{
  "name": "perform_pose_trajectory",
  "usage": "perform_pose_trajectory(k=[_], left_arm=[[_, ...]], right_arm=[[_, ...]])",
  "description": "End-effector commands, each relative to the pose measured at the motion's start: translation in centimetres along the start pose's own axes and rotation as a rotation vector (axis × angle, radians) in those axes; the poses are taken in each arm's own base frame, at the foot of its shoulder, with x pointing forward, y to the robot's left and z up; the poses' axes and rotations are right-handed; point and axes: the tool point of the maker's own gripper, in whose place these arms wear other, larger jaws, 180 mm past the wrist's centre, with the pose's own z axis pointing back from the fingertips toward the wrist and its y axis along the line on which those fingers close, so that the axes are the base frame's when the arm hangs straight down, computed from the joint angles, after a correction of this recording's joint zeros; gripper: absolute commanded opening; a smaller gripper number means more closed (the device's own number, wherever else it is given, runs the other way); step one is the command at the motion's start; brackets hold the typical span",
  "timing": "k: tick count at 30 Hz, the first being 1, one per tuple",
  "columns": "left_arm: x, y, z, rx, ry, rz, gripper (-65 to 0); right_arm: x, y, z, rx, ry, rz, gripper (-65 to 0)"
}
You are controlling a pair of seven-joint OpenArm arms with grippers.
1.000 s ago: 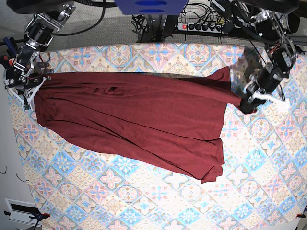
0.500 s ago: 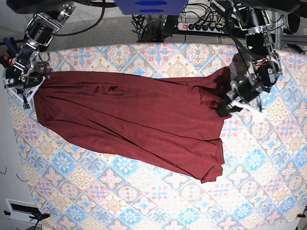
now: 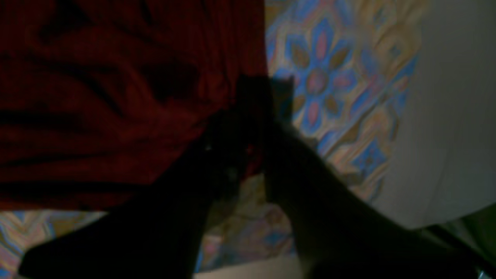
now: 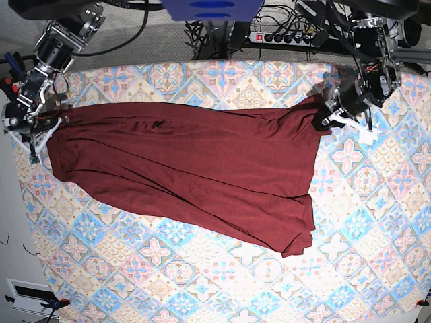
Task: Layout the t-shirt on the table in an organized manner, then fold the t-shirt properly
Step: 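Lift the shirt edge with the left gripper and pull it outward, then lower the shirt edge with the left gripper onto the table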
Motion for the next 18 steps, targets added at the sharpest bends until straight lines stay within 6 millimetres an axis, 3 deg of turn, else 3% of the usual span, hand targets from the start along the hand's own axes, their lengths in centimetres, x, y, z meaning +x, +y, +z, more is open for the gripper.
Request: perform_pose_trajectory(k=[1, 5, 13, 18], left_arm=[[0.9, -0.8, 0.3, -0.021, -0.021, -0.023, -65.0], [-0.9, -1.7, -0.7, -0.037, 0.069, -0.061, -63.4], [-2.1, -1.4, -0.4, -0.031, 0.132, -0.067, -45.1], [-2.7, 0.1, 0.6, 0.008, 0.161, -0.071, -28.6]], right_arm=[[1.3, -1.5, 0.8, -0.035, -0.036, 0.001, -54.8], [1.2, -1.5, 0.7, -0.033, -0.034, 0.0, -54.7], [1.2, -1.5, 0.7, -0.032, -0.033, 0.0, -54.6], [1.2, -1.5, 0.7, -0.032, -0.033, 0.0, -54.6]])
